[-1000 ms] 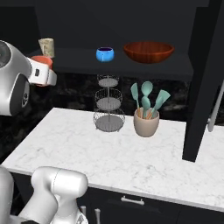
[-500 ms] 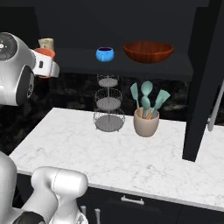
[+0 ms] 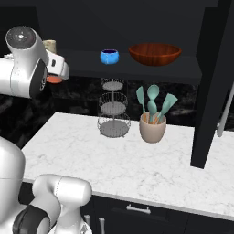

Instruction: Gather all objects into one cabinet and sort the glasses and bowls to opposite sides.

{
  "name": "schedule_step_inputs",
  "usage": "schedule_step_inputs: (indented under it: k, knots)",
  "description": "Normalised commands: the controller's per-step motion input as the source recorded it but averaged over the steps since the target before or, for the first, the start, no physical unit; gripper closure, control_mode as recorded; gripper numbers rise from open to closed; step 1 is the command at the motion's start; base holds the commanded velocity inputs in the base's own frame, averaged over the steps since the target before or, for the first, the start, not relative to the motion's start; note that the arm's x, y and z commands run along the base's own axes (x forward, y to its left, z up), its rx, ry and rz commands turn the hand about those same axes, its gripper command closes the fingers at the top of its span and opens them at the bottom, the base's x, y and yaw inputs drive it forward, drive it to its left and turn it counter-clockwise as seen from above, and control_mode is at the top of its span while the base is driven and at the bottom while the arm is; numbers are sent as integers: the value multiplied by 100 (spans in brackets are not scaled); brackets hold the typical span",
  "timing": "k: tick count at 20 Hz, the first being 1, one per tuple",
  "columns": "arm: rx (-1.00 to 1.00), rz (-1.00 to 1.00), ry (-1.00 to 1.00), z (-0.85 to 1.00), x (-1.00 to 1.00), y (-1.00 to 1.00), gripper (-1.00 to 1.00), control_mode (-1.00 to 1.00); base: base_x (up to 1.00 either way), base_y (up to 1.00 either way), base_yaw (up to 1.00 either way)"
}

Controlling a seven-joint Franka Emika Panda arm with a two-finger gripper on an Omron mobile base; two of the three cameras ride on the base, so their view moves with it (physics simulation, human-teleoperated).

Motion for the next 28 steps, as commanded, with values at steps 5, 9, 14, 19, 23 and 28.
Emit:
schedule_step_inputs:
  k: [5, 9, 14, 19, 23, 28]
  knots:
    - [-11, 3, -18, -23, 6, 0, 100, -100, 0, 0, 0]
    - [-10, 3, -21, -15, 0, 0, 100, -100, 0, 0, 0]
    - [-3, 1, -23, 2, 7, 0, 100, -100, 0, 0, 0]
    - [0, 0, -7, 44, 1, 0, 100, -100, 0, 0, 0]
    - [0, 4, 4, 8, 28, 0, 100, -100, 0, 0, 0]
    - [0, 5, 6, -11, 68, 7, 100, -100, 0, 0, 0]
